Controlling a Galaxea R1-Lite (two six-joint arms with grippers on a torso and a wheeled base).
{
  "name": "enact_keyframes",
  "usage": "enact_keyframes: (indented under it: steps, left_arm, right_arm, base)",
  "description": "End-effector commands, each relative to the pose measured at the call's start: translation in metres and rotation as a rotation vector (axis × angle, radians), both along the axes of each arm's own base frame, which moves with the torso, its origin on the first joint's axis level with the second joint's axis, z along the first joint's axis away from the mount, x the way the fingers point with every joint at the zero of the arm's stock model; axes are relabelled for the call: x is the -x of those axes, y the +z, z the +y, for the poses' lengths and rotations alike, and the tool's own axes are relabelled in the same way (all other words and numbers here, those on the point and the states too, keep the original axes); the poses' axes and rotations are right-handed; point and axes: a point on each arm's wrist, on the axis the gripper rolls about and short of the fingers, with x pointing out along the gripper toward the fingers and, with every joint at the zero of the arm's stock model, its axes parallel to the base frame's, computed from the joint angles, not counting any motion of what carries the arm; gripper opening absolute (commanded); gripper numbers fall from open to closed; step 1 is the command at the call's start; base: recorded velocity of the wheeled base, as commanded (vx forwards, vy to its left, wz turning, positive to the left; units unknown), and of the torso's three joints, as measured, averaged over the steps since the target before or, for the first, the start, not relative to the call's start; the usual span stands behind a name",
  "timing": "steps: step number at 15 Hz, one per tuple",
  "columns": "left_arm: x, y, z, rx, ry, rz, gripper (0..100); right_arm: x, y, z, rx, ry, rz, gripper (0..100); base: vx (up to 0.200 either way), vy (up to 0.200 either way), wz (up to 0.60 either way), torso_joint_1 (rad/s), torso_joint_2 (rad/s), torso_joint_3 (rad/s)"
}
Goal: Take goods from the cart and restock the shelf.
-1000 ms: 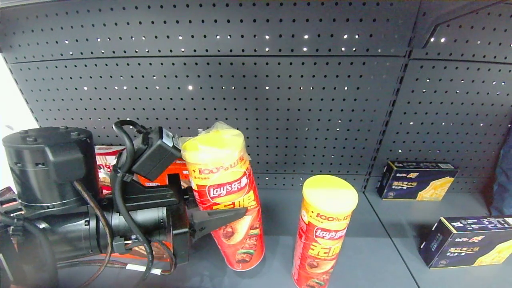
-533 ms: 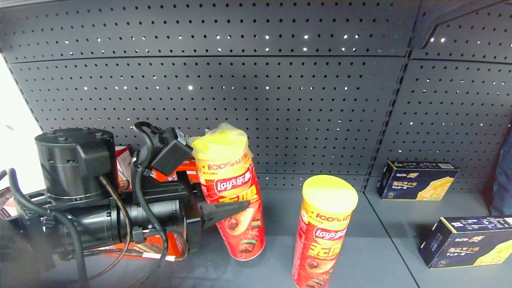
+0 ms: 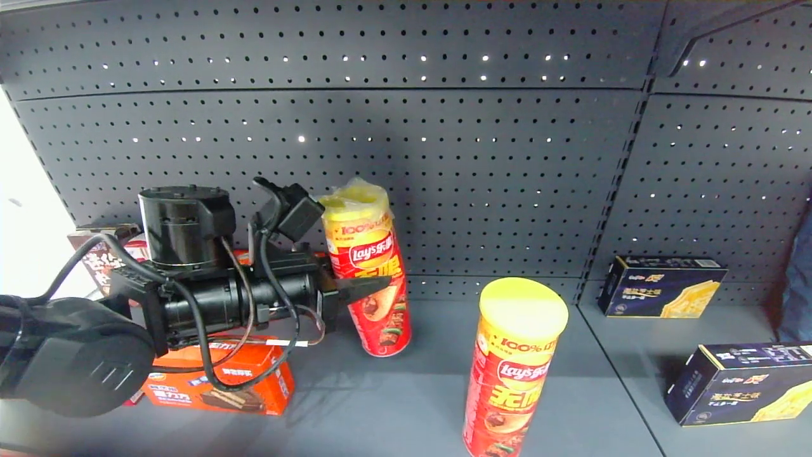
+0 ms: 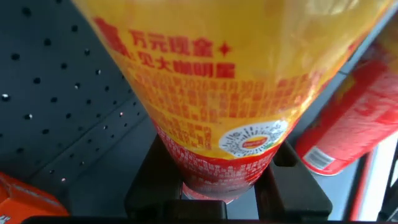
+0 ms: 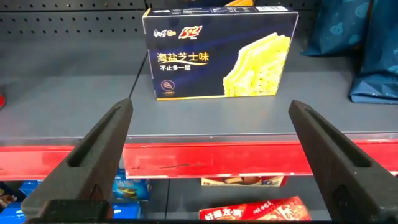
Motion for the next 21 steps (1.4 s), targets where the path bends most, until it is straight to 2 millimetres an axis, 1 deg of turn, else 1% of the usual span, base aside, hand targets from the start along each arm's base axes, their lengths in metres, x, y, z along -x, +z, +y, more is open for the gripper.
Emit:
enact_keyframes:
  steps: [1,2,4,7,8,9,12,14,17,21]
  left_arm:
    - [-0.014,-0.009,-0.007,-0.015,-0.009,0.013,0]
    - [-0.025,-0.014,-0.011,-0.043,-0.014,-0.016,0]
    - [-0.038,-0.02,-0.017,-0.063,-0.024,-0.038,0]
    - [-0.043,-0.026,-0.035,-0.066,-0.065,-0.035,0]
    - [-0.044,-0.027,-0.036,-0.066,-0.066,-0.033,0]
    - [-0.048,-0.031,-0.044,-0.067,-0.084,-0.034,0]
    - [-0.049,-0.036,-0.059,-0.07,-0.119,-0.03,0]
    - [-0.052,-0.039,-0.073,-0.067,-0.147,-0.037,0]
    - [-0.055,-0.043,-0.082,-0.068,-0.164,-0.035,0]
    - [-0.061,-0.046,-0.087,-0.066,-0.165,-0.039,0]
  right_arm:
    - [0.0,0.0,0.0,0.0,0.001,0.004,100]
    - [0.0,0.0,0.0,0.0,-0.001,0.004,100]
    - [0.0,0.0,0.0,0.0,-0.001,0.004,100]
    - [0.0,0.0,0.0,0.0,0.001,0.004,100]
    - [0.0,0.0,0.0,0.0,-0.001,0.004,100]
    - [0.0,0.0,0.0,0.0,0.001,0.004,100]
    - [0.0,0.0,0.0,0.0,0.001,0.004,100]
    - [0.0,0.0,0.0,0.0,0.001,0.004,100]
    - [0.0,0.0,0.0,0.0,-0.001,0.004,100]
    - [0.0,0.0,0.0,0.0,0.001,0.004,100]
  base:
    - [0.0,0.0,0.0,0.0,0.0,0.0]
    - [0.0,0.0,0.0,0.0,0.0,0.0]
    - [0.0,0.0,0.0,0.0,0.0,0.0]
    - [0.0,0.0,0.0,0.0,0.0,0.0]
    - [0.0,0.0,0.0,0.0,0.0,0.0]
    - [0.0,0.0,0.0,0.0,0.0,0.0]
    - [0.0,0.0,0.0,0.0,0.0,0.0]
    - [0.0,0.0,0.0,0.0,0.0,0.0]
    - [0.0,0.0,0.0,0.0,0.0,0.0]
    - [0.0,0.0,0.0,0.0,0.0,0.0]
